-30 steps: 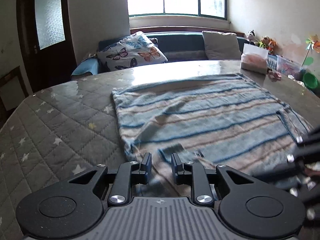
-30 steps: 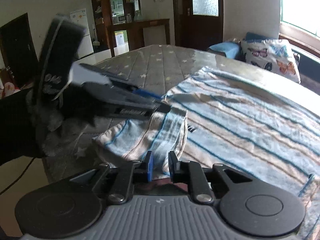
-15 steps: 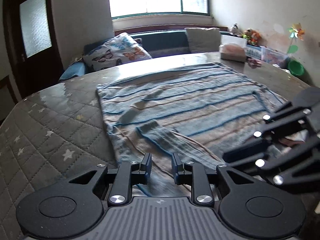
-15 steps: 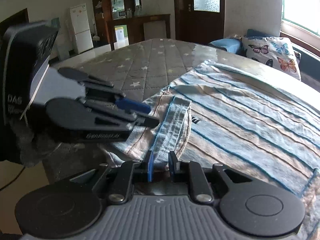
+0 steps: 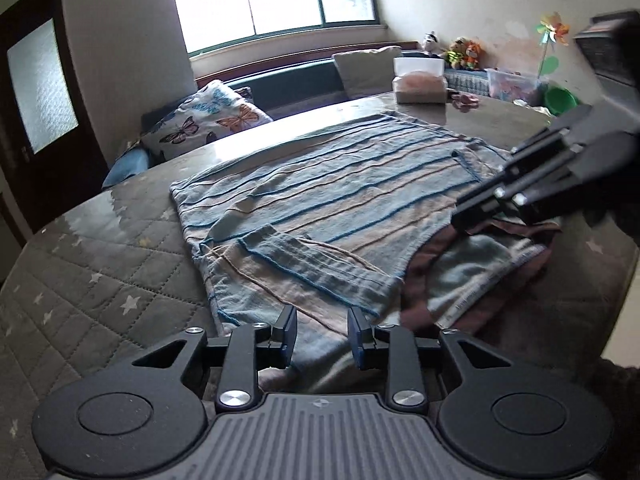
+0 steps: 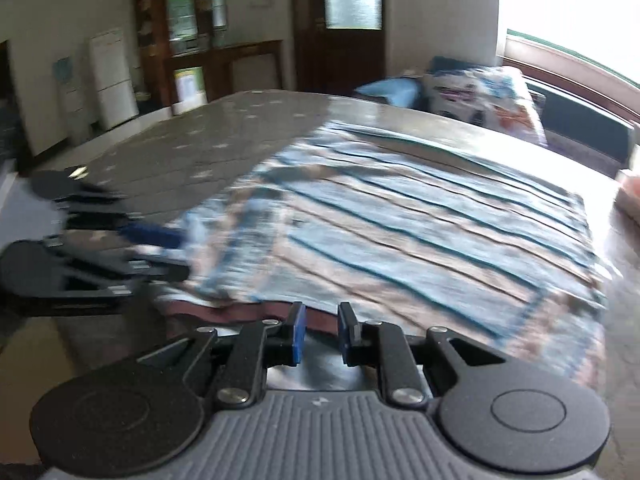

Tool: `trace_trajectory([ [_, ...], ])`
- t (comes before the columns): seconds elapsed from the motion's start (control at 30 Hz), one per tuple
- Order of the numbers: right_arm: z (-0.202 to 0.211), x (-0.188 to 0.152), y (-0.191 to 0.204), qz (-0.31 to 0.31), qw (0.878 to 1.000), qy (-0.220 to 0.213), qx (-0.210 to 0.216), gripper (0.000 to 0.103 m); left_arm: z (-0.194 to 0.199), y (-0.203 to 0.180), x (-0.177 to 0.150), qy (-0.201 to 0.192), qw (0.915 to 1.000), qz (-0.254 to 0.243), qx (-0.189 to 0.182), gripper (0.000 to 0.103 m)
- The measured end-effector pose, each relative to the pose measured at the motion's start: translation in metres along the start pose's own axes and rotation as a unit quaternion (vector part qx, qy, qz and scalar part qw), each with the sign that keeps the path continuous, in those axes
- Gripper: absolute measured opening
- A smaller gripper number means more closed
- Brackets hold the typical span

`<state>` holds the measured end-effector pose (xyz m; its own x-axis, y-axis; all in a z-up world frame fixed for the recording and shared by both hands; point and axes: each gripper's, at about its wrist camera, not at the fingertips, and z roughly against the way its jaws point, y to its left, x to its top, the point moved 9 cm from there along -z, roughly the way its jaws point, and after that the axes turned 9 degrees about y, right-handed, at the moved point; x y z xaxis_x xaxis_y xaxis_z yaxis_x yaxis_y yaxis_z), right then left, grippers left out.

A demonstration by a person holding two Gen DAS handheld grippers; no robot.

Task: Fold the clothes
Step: 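Grasp the shirt side edge with the right gripper and fold it inward, then grasp the shirt hem with both grippers and lift it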

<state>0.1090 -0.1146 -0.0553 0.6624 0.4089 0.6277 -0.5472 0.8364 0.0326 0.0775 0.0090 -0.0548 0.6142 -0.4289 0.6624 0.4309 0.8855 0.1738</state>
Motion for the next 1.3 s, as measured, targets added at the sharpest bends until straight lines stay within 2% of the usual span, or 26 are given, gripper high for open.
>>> trace_trajectory([
  [0.13,-0.007,-0.011,-0.018,-0.023,1.0,0.011,-0.013,0.017,0.006,-0.01,-0.006,0.001,0.9996,-0.029,0.0,0.033],
  [0.23,-0.004,-0.019,-0.016,-0.009,1.0,0.011,-0.018,0.018,0.01,-0.014,-0.01,0.001,0.9987,-0.05,0.004,0.034],
  [0.6,0.022,-0.046,-0.011,0.0,1.0,0.03,0.001,0.019,0.02,-0.021,-0.02,-0.007,0.9954,-0.095,0.007,0.044],
  [0.63,0.025,-0.048,-0.012,-0.002,1.0,0.031,0.001,0.02,0.018,-0.022,-0.02,-0.007,0.9954,-0.096,0.007,0.044],
  [0.73,0.039,-0.053,-0.016,0.002,1.0,0.028,-0.003,0.035,0.015,-0.026,-0.02,-0.009,0.9948,-0.101,0.011,0.044],
  [0.83,0.054,-0.059,-0.022,0.014,0.999,0.024,-0.016,0.039,0.012,-0.031,-0.019,-0.012,0.9939,-0.109,0.012,0.044],
  [0.87,0.059,-0.061,-0.024,0.019,0.999,0.023,-0.021,0.045,0.011,-0.033,-0.019,-0.013,0.9937,-0.111,0.011,0.044],
  [0.97,0.065,-0.07,-0.034,0.035,0.998,0.031,-0.045,0.049,0.008,-0.033,-0.018,-0.012,0.9943,-0.105,0.016,0.034],
  [1.03,0.063,-0.077,-0.042,0.044,0.996,0.043,-0.057,0.05,0.006,-0.031,-0.016,-0.008,0.9951,-0.095,0.024,0.014],
  [1.13,0.06,-0.083,-0.051,0.053,0.995,0.052,-0.068,0.052,0.006,-0.023,-0.009,-0.009,0.9974,-0.066,0.025,0.007],
  [1.3,0.055,-0.08,-0.057,0.077,0.993,0.041,-0.081,0.055,0.006,-0.012,0.008,-0.013,0.9983,-0.044,0.035,0.003],
])
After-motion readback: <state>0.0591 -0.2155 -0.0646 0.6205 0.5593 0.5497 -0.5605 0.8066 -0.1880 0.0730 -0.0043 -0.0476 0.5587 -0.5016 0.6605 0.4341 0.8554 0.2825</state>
